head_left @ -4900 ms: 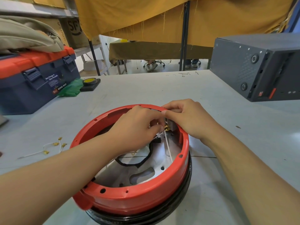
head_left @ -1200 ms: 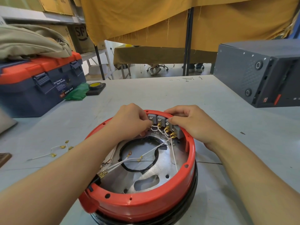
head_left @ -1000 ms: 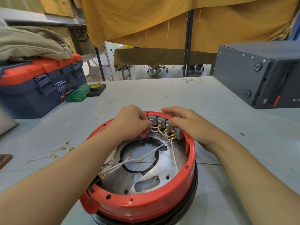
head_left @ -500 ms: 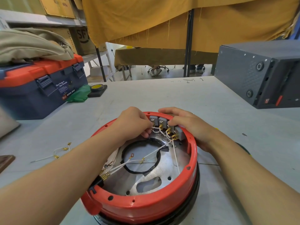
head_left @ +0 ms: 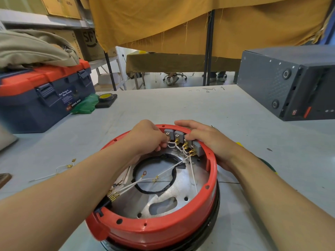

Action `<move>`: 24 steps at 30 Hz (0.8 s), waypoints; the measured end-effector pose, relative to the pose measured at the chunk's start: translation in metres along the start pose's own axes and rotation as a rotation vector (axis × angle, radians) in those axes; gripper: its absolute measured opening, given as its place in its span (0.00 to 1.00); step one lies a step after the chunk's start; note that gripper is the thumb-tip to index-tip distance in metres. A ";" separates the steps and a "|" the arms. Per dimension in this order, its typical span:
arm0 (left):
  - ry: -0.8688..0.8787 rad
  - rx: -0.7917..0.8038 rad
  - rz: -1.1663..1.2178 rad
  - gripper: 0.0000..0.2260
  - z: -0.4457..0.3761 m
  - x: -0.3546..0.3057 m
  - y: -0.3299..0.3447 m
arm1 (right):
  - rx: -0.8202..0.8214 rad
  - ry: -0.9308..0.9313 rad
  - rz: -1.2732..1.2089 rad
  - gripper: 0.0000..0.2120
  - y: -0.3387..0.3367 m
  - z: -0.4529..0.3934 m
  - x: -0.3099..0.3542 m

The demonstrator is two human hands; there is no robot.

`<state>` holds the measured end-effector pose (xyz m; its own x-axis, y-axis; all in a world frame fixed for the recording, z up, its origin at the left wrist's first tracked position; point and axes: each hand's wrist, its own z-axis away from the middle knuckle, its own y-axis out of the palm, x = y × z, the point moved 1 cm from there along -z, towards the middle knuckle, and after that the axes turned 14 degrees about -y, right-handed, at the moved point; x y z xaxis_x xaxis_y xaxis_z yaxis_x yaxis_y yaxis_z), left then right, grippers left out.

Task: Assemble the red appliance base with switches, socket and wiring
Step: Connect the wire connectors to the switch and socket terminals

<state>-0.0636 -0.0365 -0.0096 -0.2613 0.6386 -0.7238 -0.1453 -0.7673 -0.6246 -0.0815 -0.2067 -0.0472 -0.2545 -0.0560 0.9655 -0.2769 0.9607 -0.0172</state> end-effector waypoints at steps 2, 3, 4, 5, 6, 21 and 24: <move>0.006 -0.020 -0.005 0.09 0.000 0.000 0.001 | 0.006 0.001 0.000 0.24 -0.001 -0.001 0.000; 0.009 -0.027 -0.006 0.10 0.000 0.000 0.001 | 0.013 0.002 0.003 0.24 -0.001 -0.001 0.000; 0.011 -0.028 -0.009 0.10 0.000 0.000 0.001 | 0.018 0.003 0.006 0.24 -0.001 -0.001 -0.001; 0.013 -0.025 -0.018 0.10 0.000 0.000 0.001 | 0.017 0.004 0.004 0.24 -0.001 -0.001 -0.001; 0.016 -0.021 -0.031 0.11 0.000 0.000 0.000 | 0.011 0.006 0.000 0.24 -0.001 -0.001 -0.001; 0.453 -0.123 -0.363 0.03 0.020 -0.003 0.000 | -0.213 -0.048 0.236 0.08 0.000 0.008 0.010; 0.456 -0.116 -0.360 0.03 0.018 -0.002 -0.001 | -0.220 -0.040 0.242 0.08 0.000 0.008 0.011</move>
<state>-0.0805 -0.0382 -0.0019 0.2250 0.8380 -0.4971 -0.0366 -0.5026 -0.8637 -0.0921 -0.2092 -0.0390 -0.3258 0.1744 0.9292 0.0015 0.9829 -0.1839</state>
